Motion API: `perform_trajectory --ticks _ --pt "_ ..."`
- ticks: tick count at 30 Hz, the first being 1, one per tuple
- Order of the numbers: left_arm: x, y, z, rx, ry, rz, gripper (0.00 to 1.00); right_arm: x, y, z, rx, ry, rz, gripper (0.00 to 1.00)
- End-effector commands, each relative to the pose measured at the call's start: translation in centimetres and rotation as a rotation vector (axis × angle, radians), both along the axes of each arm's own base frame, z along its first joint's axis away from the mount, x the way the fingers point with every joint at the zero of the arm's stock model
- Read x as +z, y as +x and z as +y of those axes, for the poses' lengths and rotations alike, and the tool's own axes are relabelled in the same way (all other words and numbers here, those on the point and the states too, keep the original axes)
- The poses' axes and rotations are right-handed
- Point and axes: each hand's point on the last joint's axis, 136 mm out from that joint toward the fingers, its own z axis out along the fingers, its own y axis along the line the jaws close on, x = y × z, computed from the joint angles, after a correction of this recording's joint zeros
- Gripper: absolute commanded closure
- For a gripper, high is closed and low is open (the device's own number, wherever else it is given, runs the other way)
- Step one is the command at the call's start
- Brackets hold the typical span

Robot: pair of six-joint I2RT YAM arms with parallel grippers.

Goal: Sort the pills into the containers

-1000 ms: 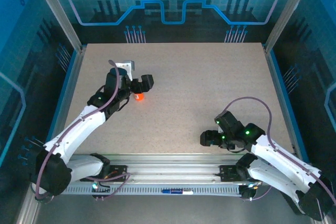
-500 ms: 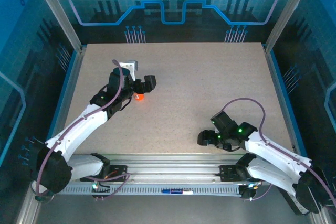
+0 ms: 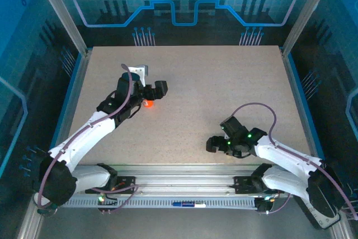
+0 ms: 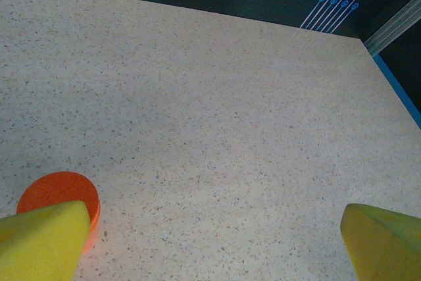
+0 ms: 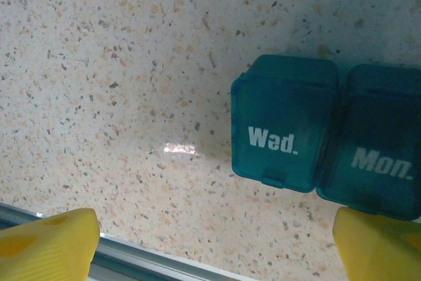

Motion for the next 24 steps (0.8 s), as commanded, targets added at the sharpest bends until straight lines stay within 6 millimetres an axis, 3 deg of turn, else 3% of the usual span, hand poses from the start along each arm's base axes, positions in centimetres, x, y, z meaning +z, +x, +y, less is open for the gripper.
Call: perform_trajectory --ticks 1,17,19,24 --pt "1.2 0.5 -0.3 -0.006 0.019 -0.049 0.01 0.6 1.5 0.9 0.008 0.005 -0.042 0.07" --pt "0.9 0.0 -0.2 -0.002 0.038 -0.039 0.01 2.1 8.8 3.1 0.022 0.005 -0.132 0.02" --pt "0.9 0.0 -0.3 -0.002 0.040 -0.037 0.01 2.6 10.2 3.5 0.043 0.016 -0.153 0.00" --pt "0.8 -0.2 -0.3 -0.005 0.050 -0.034 0.01 5.4 11.3 4.8 0.128 0.064 -0.213 0.00"
